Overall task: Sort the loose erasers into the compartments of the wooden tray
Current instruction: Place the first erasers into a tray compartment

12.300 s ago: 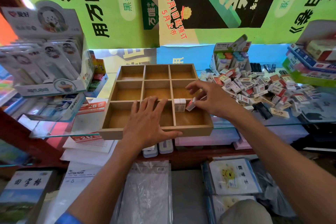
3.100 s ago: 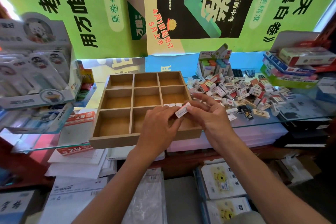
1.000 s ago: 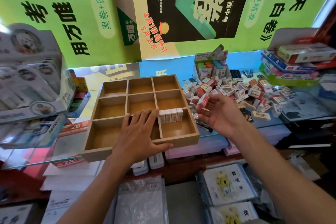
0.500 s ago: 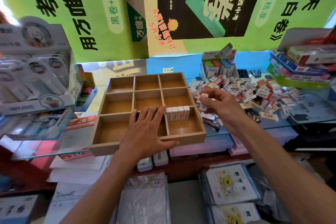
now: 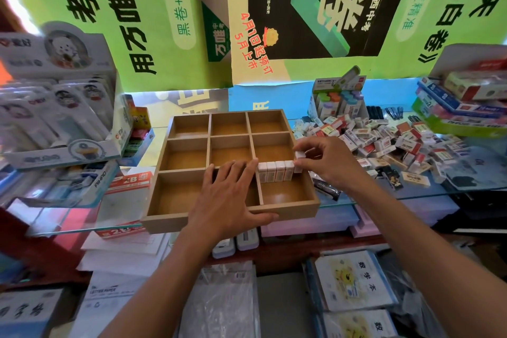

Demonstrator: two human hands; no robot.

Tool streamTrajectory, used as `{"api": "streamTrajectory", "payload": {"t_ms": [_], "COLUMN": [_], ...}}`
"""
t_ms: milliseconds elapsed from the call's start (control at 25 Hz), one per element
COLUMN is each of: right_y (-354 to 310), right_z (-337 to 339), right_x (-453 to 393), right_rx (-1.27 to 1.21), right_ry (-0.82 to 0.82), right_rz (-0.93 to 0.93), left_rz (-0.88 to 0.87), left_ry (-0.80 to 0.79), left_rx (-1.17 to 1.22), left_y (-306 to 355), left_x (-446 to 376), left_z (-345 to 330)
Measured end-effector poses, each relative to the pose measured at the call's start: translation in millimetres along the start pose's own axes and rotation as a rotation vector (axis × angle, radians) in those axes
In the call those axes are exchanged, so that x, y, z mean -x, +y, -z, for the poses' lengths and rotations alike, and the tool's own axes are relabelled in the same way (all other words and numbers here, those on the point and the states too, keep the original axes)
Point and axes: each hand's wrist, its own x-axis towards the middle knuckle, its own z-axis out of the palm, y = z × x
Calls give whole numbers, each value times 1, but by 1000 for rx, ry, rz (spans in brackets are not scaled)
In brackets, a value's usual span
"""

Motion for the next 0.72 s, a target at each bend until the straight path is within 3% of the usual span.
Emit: {"api": "streamTrajectory", "payload": {"t_ms": [160,280,360,480,560,640,720], "right_y": [2,1,-4,-5,9,26,37], "right_z": [-5,-4,4,26,42,53,53], "right_x": [-2,-1,-4,-27,-56,-84,-106], "right_rx": [383,369,215,29,167,338,499], "right_ry": [-57,-86,-105,123,296,333,263], "right_rz": [163,106,58,-5,-56,-90,-82], "left_rz": [-3,-9,-15,-15,-17,-20,-25], "left_ry": [-4,7,11,20,19,32,40], "left_rx": [0,-4,-1,5,7,7,7], "left_y": [0,-1,-2,-2,-1,-1,-2], "left_x": [-1,-2,-1,-1,-2,-3,-1], "left_z": [-1,-1,0,0,0,-1,0]}}
